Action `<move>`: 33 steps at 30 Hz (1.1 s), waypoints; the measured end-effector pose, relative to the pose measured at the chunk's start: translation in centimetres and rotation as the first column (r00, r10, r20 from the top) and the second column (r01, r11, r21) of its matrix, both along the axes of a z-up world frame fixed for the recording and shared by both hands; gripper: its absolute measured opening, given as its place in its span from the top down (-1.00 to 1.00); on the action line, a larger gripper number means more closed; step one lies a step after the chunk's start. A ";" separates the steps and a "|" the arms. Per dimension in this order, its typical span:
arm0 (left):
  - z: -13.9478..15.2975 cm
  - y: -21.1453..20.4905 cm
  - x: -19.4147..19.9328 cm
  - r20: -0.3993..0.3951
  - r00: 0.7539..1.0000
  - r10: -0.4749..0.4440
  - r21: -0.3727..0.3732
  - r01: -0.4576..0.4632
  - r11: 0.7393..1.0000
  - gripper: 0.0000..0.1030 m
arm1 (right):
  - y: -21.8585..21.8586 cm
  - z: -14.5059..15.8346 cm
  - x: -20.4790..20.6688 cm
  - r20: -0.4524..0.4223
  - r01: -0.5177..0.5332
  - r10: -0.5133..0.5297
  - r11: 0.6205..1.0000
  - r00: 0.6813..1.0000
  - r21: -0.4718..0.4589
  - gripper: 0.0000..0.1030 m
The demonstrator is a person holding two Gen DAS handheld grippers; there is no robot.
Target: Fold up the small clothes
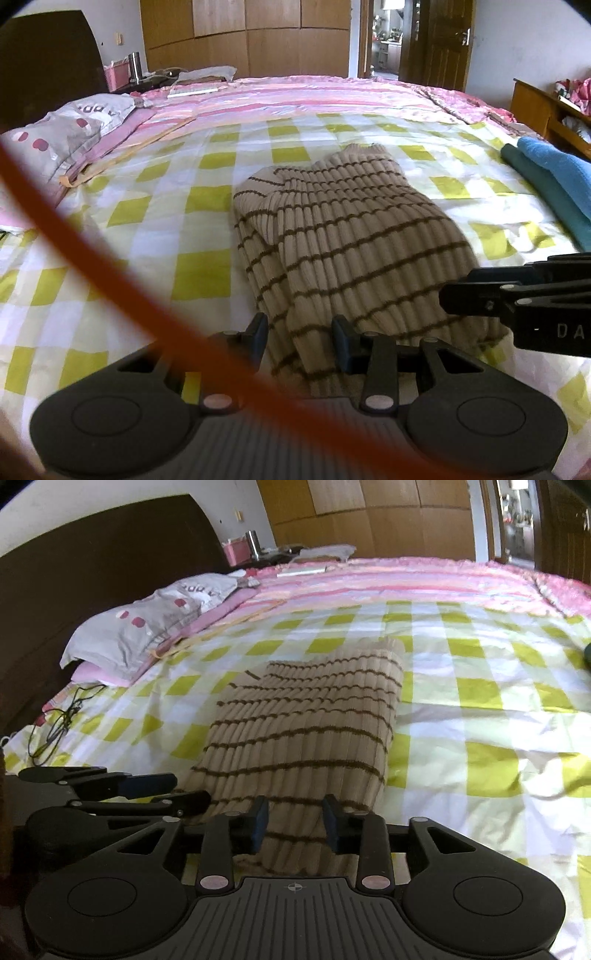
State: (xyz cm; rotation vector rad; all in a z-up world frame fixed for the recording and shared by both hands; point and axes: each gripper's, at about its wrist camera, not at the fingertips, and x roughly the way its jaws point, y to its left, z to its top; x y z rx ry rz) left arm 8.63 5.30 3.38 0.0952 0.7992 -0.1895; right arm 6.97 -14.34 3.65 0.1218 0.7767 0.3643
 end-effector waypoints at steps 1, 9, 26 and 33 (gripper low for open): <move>0.1 0.0 -0.3 0.006 1.000 -0.004 0.004 0.004 1.000 0.13 | 0.0 0.1 -0.5 0.011 0.006 -0.006 1.000 1.000 -0.008 0.30; 0.2 -1.0 -3.7 0.026 0.999 -0.024 0.037 0.023 0.999 -0.01 | -0.4 -0.2 -4.0 0.036 0.045 -0.045 0.999 0.998 -0.015 -0.08; -0.7 -2.7 -7.6 0.052 0.998 -0.044 0.078 0.039 0.996 -0.22 | -1.5 -1.7 -7.9 0.049 0.108 -0.106 0.993 0.993 -0.039 -0.22; -0.9 -2.7 -8.6 0.053 0.998 -0.041 0.079 0.037 0.996 -0.38 | -1.5 -2.3 -9.0 0.038 0.117 -0.116 0.993 0.993 -0.033 -0.28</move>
